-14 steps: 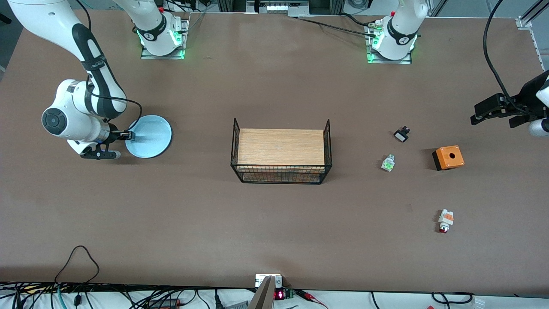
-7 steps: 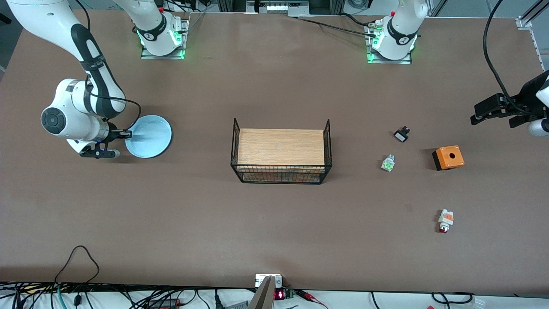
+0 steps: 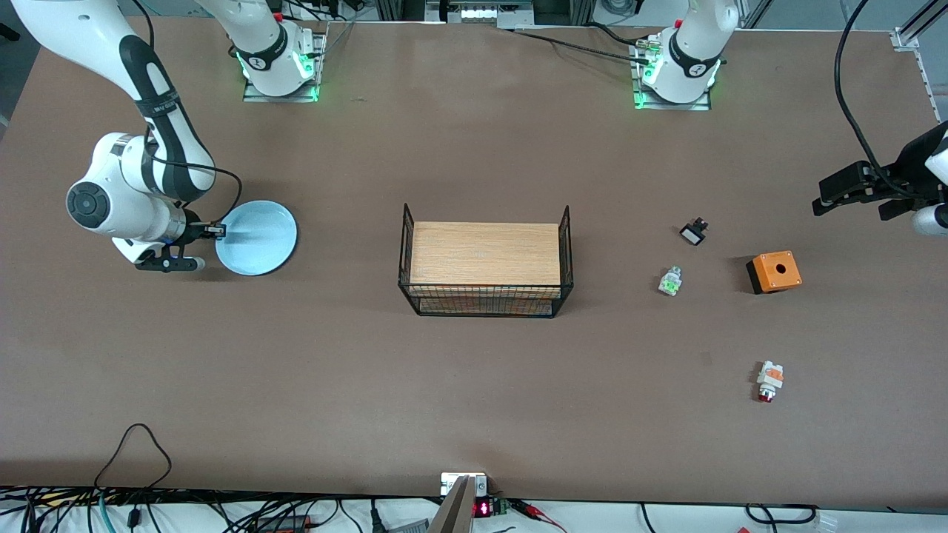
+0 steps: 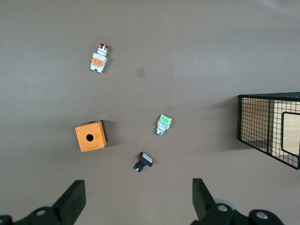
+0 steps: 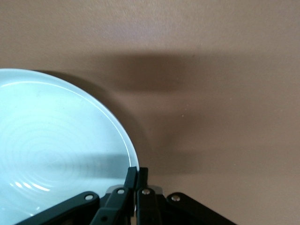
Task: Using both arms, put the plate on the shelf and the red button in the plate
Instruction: 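Close the right gripper on the plate rim and lift it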
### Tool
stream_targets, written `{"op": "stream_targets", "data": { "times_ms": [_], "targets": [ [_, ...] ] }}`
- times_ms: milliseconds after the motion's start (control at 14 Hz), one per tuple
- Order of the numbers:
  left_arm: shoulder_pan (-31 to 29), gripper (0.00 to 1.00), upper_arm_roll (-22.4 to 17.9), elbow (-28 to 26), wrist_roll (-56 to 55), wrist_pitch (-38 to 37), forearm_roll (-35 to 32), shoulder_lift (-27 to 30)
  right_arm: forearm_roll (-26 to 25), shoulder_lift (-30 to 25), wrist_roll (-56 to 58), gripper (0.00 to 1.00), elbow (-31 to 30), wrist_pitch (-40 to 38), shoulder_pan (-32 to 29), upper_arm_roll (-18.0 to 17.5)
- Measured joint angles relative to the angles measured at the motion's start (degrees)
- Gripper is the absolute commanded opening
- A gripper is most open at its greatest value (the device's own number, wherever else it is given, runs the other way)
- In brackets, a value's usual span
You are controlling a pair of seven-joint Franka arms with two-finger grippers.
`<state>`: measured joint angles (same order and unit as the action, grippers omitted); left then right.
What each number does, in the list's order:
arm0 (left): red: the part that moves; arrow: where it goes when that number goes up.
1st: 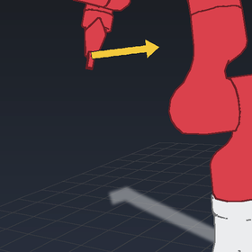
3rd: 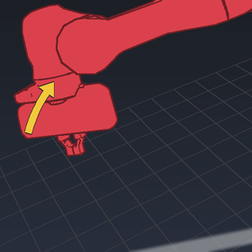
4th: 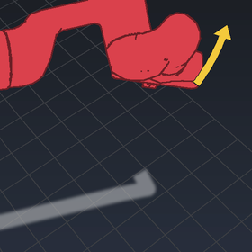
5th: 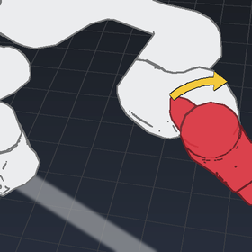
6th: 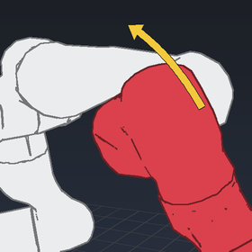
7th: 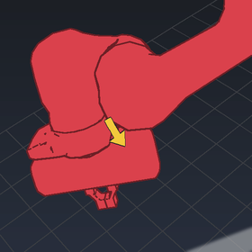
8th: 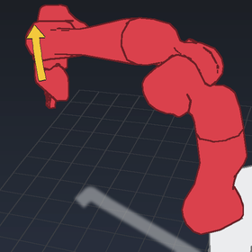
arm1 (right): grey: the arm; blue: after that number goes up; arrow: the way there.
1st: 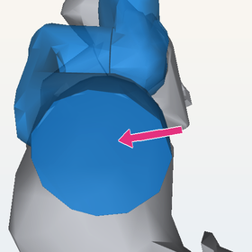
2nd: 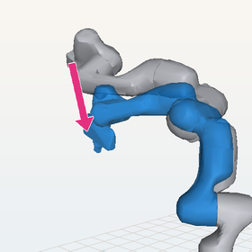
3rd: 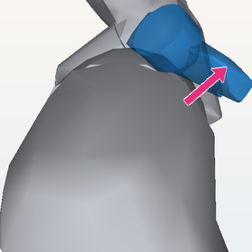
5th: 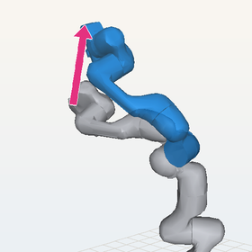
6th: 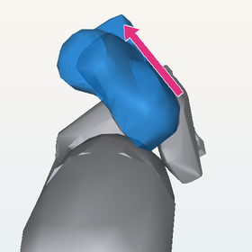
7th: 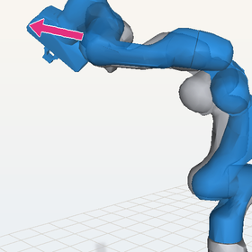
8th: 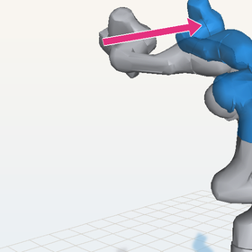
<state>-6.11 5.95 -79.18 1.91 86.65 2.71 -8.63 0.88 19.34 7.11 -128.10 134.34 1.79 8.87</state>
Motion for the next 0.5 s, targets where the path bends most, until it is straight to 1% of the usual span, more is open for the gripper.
{"op": "stream_targets", "data": {
  "times_ms": [215,501],
  "targets": [
    [0.0,1.0,0.0,0.0,0.0,0.0,0.0,0.0,0.0,-3.2,-0.1,0.0,1.2,-3.5,0.0,-1.1],
    [0.0,1.0,0.0,0.0,0.0,0.0,0.0,0.0,0.0,-9.4,-0.1,0.0,2.3,-8.1,0.1,-1.6]
  ]
}}
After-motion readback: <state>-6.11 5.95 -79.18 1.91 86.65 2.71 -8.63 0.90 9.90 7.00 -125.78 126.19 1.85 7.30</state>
